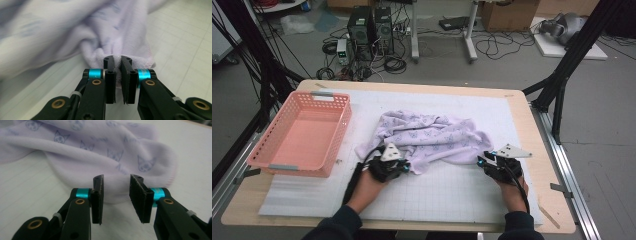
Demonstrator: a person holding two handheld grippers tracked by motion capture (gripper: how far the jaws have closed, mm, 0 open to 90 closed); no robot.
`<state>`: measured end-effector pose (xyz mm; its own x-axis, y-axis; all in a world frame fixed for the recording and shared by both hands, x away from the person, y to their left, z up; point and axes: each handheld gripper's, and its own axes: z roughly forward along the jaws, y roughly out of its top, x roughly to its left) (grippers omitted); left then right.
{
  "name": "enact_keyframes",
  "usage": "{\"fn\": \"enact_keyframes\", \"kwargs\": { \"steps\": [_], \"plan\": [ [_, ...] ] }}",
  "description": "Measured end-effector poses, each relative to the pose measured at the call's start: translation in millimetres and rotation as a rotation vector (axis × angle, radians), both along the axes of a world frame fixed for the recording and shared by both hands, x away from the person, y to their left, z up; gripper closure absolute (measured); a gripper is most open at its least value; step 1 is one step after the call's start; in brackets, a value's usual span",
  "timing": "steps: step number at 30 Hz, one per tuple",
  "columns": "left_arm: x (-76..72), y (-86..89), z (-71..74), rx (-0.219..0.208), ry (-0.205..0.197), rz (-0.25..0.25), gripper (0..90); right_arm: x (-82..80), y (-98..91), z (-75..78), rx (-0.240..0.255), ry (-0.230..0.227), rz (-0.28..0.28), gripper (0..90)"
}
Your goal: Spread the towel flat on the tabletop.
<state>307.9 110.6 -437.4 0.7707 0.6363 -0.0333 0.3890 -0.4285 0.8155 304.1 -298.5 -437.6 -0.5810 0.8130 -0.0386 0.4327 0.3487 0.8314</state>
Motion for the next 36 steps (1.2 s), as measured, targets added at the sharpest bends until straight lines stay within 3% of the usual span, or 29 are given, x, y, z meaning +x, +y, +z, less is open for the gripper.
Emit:
{"fn": "enact_keyframes", "kwargs": {
  "steps": [2, 6, 10, 12, 14, 16, 18, 21, 28, 34, 36],
  "plan": [
    [-4.8, 22.6, 2.7, -0.038, 0.006, 0.035, 83.0, 1.8, 8.5, -2.8, -0.013, 0.025, 0.051, 61.8],
    [-15.2, 53.8, 9.2, -0.095, -0.005, 0.089, 83.1, 7.7, 24.3, -8.2, -0.041, 0.056, 0.095, 59.1],
    [-16.5, 70.1, 12.5, -0.124, -0.008, 0.130, 83.1, 15.3, 42.5, -12.9, -0.092, 0.076, 0.120, 55.7],
    [-14.1, 72.4, 11.8, -0.133, -0.004, 0.147, 83.4, 18.3, 45.1, -12.8, -0.091, 0.078, 0.121, 55.9],
    [-11.3, 71.1, 10.3, -0.140, -0.002, 0.154, 83.4, 20.6, 43.6, -13.4, -0.068, 0.092, 0.128, 62.0],
    [-9.4, 68.2, 8.6, -0.149, 0.007, 0.158, 83.4, 20.1, 42.8, -12.8, -0.070, 0.086, 0.116, 83.7],
    [-9.6, 66.5, 8.2, -0.150, 0.009, 0.156, 83.4, 20.5, 41.8, -12.4, -0.063, 0.096, 0.100, 86.8],
    [-13.1, 67.6, 10.2, -0.152, 0.008, 0.143, 83.4, 18.6, 38.5, -9.6, -0.056, 0.131, 0.124, 87.5],
    [-26.7, 73.4, 12.7, -0.165, 0.023, 0.091, 83.3, -14.2, 27.1, 0.9, -0.056, 0.190, 0.226, 87.5],
    [-41.7, 77.5, 9.0, -0.153, 0.062, 0.040, 83.5, -52.9, 10.1, 7.0, -0.059, 0.196, 0.255, 87.5],
    [-49.8, 80.1, 7.4, -0.144, 0.085, 0.003, 83.8, -65.3, 5.2, 8.2, -0.070, 0.211, 0.270, 87.5]
  ]
}}
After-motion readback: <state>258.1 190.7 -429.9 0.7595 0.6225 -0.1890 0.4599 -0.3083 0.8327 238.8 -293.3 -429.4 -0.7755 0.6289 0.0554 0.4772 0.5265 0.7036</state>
